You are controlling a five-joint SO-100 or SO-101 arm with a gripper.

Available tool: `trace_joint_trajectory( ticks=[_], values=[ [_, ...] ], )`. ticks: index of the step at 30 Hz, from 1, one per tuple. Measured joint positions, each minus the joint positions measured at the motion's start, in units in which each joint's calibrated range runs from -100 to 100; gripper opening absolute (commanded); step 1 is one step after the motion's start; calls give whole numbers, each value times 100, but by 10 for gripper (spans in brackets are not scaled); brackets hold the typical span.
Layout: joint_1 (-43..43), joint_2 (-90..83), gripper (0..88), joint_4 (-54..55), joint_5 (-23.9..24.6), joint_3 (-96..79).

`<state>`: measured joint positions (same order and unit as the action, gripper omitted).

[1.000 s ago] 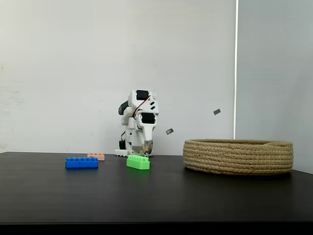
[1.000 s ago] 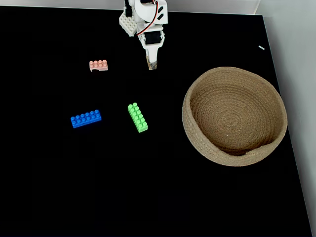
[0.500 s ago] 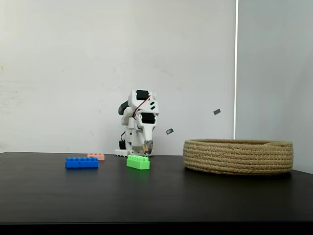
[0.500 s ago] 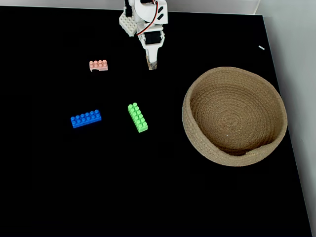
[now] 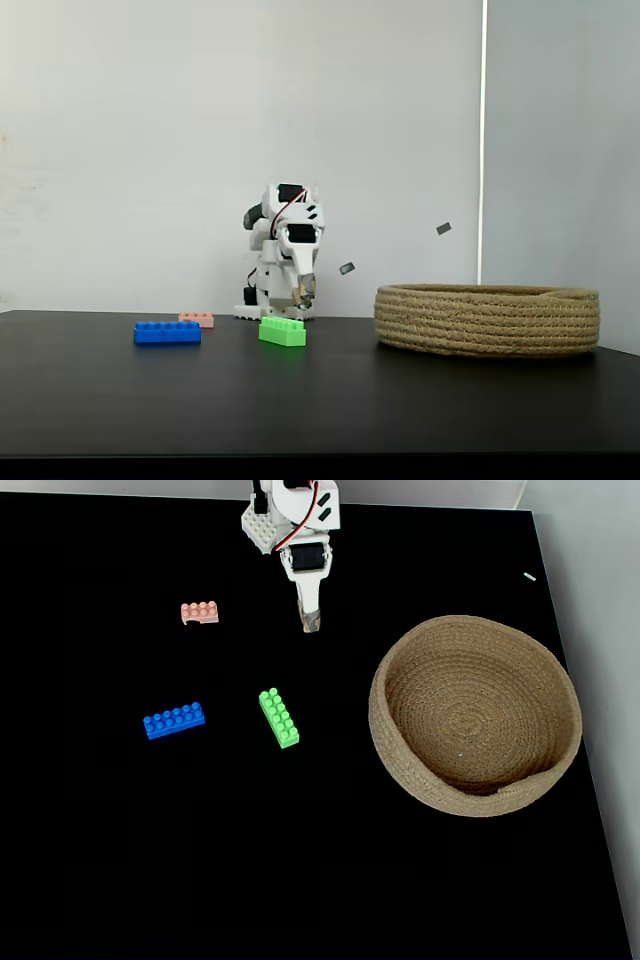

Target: Place the lego blocks in the tray

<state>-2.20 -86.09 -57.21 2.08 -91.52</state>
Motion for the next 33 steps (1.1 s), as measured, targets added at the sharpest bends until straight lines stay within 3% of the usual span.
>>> trace_joint_trajectory(
  ticks=[6, 12, 24, 33],
  values=[
    [228, 1798, 124, 106, 327, 1476],
    [684, 2824, 165, 0, 347, 2395],
    [2777, 2892, 246, -991, -493, 2536],
    [3860, 3469, 243, -1242, -1031, 2952]
  ],
)
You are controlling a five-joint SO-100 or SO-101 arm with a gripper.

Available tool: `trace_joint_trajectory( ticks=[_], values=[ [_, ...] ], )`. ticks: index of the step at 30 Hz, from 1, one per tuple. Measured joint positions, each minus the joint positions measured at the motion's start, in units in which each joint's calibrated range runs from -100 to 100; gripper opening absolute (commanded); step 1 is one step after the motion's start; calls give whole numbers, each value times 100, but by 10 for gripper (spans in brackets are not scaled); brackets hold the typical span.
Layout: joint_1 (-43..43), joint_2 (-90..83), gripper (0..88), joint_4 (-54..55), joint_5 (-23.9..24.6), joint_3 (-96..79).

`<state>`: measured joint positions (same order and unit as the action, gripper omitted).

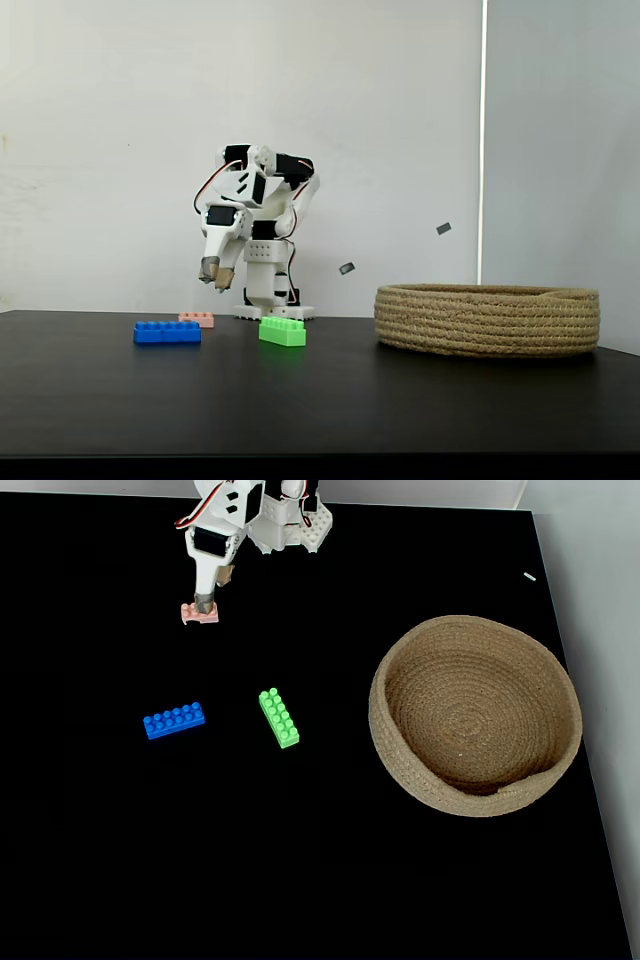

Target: Place the lego blocks in the tray

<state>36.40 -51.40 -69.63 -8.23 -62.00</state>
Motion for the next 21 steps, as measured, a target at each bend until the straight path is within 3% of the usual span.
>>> trace_joint_trajectory(
  ticks=[12, 21],
  values=[
    [204, 611, 246, 1397, -5, -742],
    [432, 619, 182, 1827, -161, -1211]
  ],
)
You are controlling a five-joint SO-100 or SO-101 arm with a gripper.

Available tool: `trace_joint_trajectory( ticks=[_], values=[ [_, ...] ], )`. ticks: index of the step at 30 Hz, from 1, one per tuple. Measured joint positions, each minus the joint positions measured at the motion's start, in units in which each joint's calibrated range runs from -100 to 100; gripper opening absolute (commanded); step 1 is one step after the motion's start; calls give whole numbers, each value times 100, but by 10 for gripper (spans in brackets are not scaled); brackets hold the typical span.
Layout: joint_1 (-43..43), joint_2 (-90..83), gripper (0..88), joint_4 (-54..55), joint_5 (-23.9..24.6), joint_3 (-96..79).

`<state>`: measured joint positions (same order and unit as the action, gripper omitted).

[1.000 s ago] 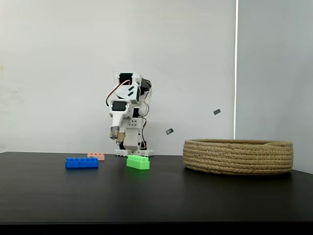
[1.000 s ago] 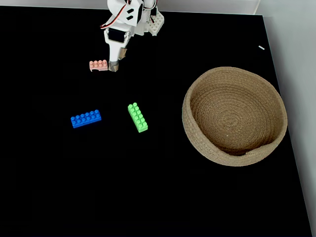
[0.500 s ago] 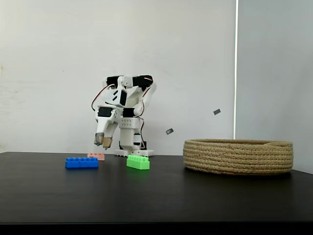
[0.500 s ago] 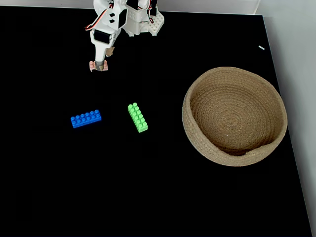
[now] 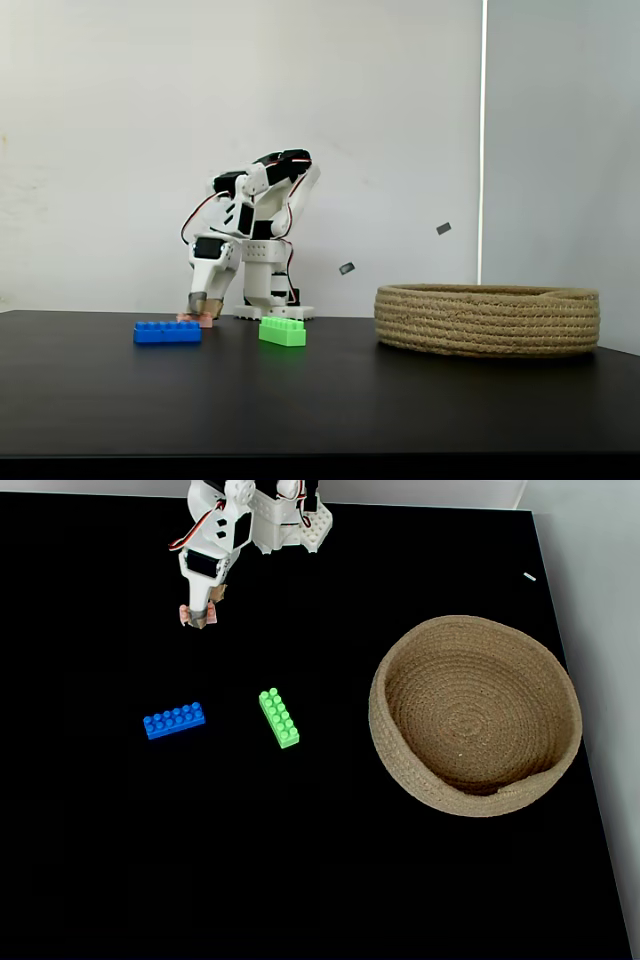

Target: Place the lego blocks in the tray

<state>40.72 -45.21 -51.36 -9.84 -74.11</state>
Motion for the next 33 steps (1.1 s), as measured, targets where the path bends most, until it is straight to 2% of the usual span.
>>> trace_joint_trajectory(
  ticks=[3, 5, 13, 17, 25, 33],
  values=[
    [33, -8, 122, 219, -5, -97],
    [57, -8, 5, 317, -10, -159],
    [-65, -76, 3, 455, -39, -194],
    [-277, 42, 3, 341, 234, 354],
    [-1531, 1281, 3, -195, 1328, 3464],
    [-3013, 2316, 2, -1283, 1509, 6752]
  ],
)
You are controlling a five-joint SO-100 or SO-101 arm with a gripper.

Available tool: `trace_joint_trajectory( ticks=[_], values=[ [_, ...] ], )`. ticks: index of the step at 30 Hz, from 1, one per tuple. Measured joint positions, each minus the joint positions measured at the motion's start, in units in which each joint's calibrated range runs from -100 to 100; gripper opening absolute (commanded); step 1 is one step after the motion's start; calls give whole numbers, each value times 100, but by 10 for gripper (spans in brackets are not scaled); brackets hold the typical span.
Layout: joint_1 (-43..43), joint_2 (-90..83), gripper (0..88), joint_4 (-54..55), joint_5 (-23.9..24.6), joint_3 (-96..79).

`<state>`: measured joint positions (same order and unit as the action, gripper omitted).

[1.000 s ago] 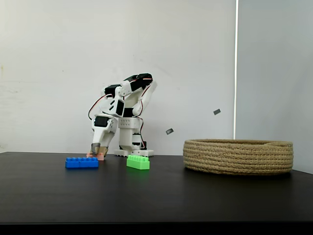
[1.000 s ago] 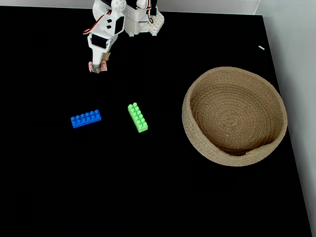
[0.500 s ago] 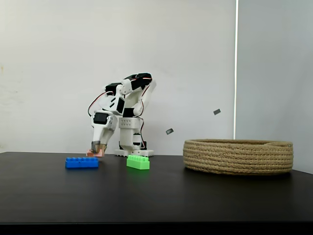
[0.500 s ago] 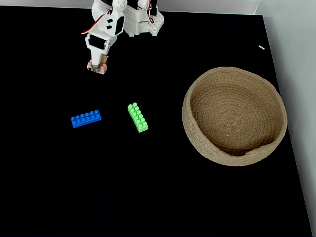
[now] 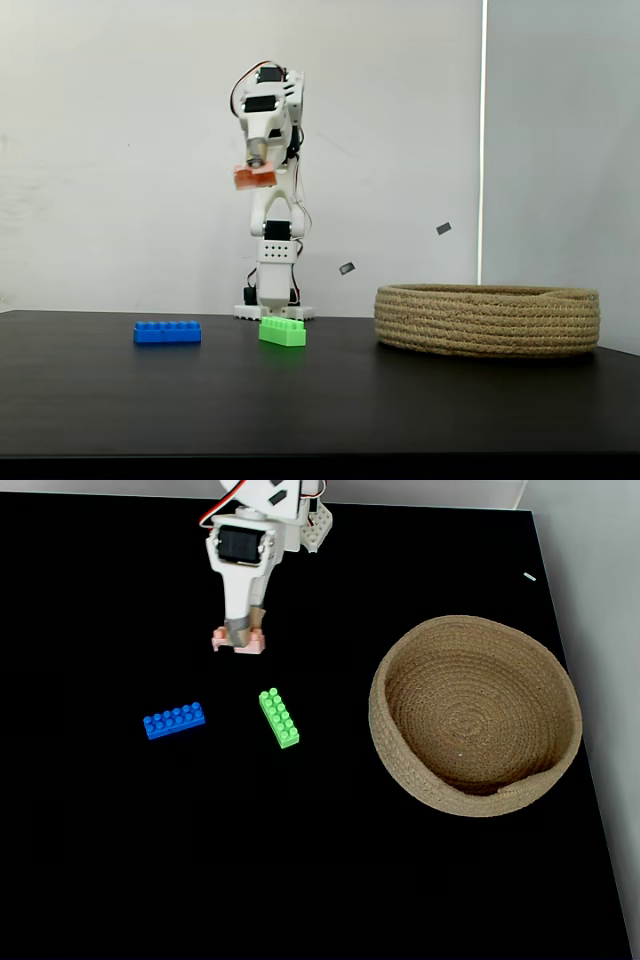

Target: Place the lego blocks in the tray

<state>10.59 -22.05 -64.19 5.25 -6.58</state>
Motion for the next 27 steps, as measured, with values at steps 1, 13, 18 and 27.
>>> trace_joint_trajectory(
  ticks=[1, 13, 18, 27],
  values=[
    [-195, 127, 2, -81, 49, 239],
    [-2142, 984, 3, 260, 796, 442],
    [-2427, 1145, 47, 398, 967, 239],
    [-2989, 1552, 141, 593, 933, -300]
  ],
)
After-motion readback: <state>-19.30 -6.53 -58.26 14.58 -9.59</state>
